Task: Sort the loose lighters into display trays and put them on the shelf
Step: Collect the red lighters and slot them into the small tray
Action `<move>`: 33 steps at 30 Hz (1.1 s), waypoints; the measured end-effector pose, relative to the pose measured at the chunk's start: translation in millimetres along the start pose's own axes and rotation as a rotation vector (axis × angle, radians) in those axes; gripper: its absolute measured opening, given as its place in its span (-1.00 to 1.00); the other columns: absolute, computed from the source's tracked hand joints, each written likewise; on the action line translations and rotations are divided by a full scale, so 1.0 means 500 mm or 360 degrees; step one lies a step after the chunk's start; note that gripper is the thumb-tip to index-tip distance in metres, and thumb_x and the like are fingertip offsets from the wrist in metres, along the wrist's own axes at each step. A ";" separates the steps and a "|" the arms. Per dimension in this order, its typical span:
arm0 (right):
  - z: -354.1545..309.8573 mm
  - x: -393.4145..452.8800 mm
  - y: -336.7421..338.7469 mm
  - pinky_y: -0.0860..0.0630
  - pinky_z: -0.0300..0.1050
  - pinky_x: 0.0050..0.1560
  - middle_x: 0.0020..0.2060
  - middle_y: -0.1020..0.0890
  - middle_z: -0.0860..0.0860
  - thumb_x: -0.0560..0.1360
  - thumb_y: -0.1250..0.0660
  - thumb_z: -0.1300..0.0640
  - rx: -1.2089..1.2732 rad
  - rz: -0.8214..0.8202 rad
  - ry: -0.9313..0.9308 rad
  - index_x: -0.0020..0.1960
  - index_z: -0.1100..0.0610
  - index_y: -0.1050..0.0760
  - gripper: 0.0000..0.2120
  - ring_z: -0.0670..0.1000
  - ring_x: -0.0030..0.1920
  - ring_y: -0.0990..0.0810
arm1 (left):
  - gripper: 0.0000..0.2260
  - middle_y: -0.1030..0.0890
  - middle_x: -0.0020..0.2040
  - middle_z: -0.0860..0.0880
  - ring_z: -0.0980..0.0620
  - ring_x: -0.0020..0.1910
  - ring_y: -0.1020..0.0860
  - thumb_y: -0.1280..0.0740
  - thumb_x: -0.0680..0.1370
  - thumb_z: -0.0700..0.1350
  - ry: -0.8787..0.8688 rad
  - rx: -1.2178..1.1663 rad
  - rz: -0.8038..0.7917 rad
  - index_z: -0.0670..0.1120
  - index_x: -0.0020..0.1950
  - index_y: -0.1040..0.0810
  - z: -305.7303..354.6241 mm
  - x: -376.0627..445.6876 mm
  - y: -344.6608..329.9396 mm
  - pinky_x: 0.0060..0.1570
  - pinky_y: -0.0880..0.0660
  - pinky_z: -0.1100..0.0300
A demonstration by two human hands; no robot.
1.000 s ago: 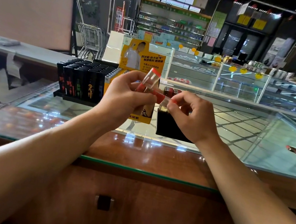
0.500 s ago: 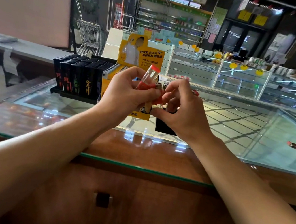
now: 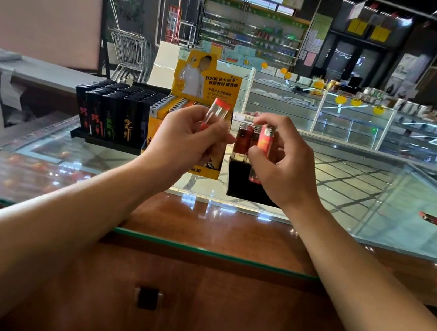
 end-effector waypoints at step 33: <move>0.047 0.017 0.033 -0.64 -0.02 -0.13 -0.18 -0.61 -0.12 0.50 -0.41 0.16 -0.0070 0.0153 -0.0207 0.04 -0.07 -0.53 -0.83 -0.05 -0.14 -0.64 | -0.91 -0.58 -0.21 -0.32 -0.05 -0.35 -0.50 -0.39 0.53 -0.20 -0.0112 0.0313 0.0163 -0.15 -0.16 -0.66 0.009 -0.004 0.017 -0.24 -0.60 -0.22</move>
Point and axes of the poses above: each hand's wrist, its own x-axis towards the middle knuckle, its own y-axis out of the back of the hand, z = x × y, the point moved 3 cm from there along x, towards the middle knuckle
